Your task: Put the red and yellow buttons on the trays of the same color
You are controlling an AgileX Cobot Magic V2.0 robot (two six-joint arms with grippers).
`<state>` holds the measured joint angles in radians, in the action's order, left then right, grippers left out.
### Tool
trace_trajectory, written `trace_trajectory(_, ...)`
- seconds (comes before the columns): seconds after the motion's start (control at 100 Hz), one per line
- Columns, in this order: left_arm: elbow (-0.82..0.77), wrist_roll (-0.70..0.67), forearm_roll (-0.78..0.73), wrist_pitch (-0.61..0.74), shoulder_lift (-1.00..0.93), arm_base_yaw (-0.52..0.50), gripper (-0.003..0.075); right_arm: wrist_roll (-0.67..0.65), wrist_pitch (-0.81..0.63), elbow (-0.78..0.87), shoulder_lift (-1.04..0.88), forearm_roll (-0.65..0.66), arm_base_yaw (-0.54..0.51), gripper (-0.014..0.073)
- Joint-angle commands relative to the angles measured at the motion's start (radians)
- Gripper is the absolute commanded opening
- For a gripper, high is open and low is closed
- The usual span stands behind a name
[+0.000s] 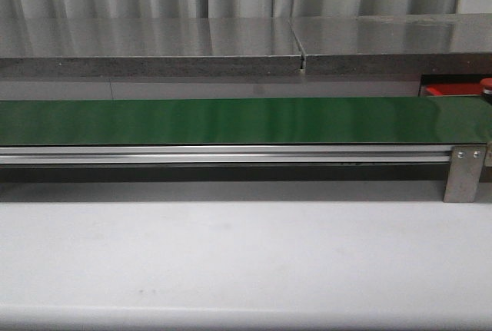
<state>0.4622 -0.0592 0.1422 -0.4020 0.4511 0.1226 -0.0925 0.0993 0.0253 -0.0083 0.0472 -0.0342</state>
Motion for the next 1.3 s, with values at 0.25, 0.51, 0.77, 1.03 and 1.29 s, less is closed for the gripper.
trace_trajectory(0.25, 0.027, -0.009, 0.009, 0.078, 0.006, 0.002, -0.002, -0.001, -0.068, -0.021, -0.021, 0.012, 0.002, -0.0116)
trace_trajectory(0.51, 0.027, -0.009, 0.009, 0.078, 0.006, 0.004, -0.002, -0.001, -0.068, -0.021, -0.021, 0.012, 0.002, -0.0116)
trace_trajectory(0.77, -0.059, -0.004, -0.068, 0.106, -0.093, 0.004, -0.002, -0.001, -0.068, -0.021, -0.021, 0.012, 0.002, -0.0116)
trace_trajectory(1.03, -0.238, 0.075, -0.091, 0.246, -0.238, 0.004, -0.002, -0.001, -0.068, -0.021, -0.021, 0.012, 0.002, -0.0116)
trace_trajectory(1.29, -0.433, 0.075, -0.1, 0.402, -0.414, 0.004, -0.002, -0.001, -0.068, -0.021, -0.021, 0.012, 0.002, -0.0116)
